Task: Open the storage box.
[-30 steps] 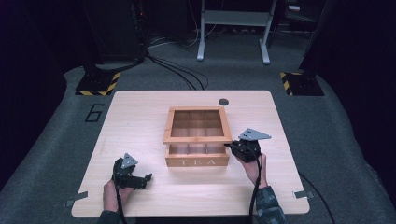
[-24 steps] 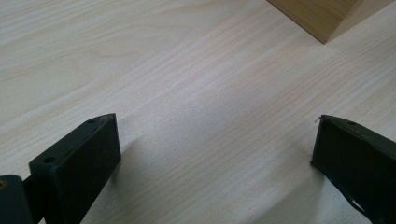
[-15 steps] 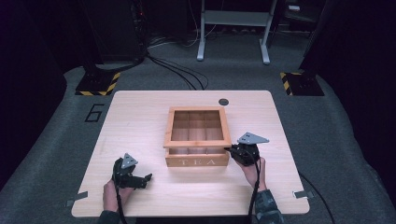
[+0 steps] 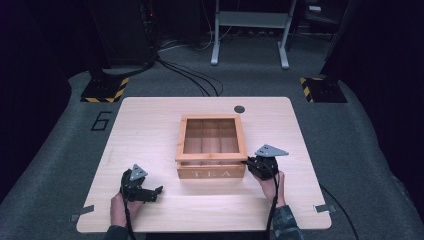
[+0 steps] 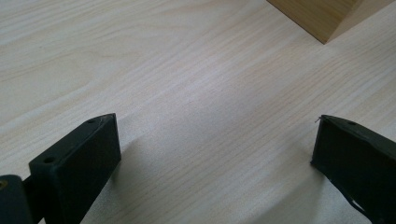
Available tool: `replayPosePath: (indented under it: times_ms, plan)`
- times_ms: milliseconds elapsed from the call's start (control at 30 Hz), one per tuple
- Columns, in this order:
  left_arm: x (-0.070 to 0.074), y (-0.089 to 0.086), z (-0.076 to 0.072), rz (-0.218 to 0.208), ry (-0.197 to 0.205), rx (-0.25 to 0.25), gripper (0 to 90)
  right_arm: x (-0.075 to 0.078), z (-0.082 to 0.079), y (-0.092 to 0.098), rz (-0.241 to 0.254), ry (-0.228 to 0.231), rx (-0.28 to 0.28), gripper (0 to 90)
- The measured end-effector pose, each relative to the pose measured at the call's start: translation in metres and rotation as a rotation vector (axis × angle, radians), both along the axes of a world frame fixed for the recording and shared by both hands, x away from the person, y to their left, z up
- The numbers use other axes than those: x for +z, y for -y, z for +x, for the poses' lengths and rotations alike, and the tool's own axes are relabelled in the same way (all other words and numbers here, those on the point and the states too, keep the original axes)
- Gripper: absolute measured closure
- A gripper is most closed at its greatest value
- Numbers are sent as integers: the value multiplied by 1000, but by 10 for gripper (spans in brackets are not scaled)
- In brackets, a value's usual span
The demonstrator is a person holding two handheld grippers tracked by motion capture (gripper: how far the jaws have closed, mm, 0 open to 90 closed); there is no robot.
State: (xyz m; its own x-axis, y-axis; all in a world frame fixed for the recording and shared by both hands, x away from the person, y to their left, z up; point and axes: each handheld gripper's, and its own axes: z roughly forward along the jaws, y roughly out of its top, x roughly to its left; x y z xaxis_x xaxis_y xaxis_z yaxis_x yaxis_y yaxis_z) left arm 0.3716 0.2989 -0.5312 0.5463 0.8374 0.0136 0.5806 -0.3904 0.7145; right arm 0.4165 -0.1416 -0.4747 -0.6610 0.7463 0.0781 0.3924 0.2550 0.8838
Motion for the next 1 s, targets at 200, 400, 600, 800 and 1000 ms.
replayPosePath:
  times_ms: [200,400,600,800,1000]
  plan:
    - [0,0,0,1,-1,-2,8,0,-3,11,4,-13,-37,896]
    - [0,-1,0,8,1,-8,8,-11,-3,14,-30,-46,-61,896]
    - [0,-1,0,8,2,-7,9,-8,-5,16,-15,-36,-54,891]
    - [0,-1,0,10,3,-8,9,-8,-9,18,-40,-34,-54,858]
    - [0,0,0,7,0,-5,9,-8,-17,32,-58,-33,-95,731]
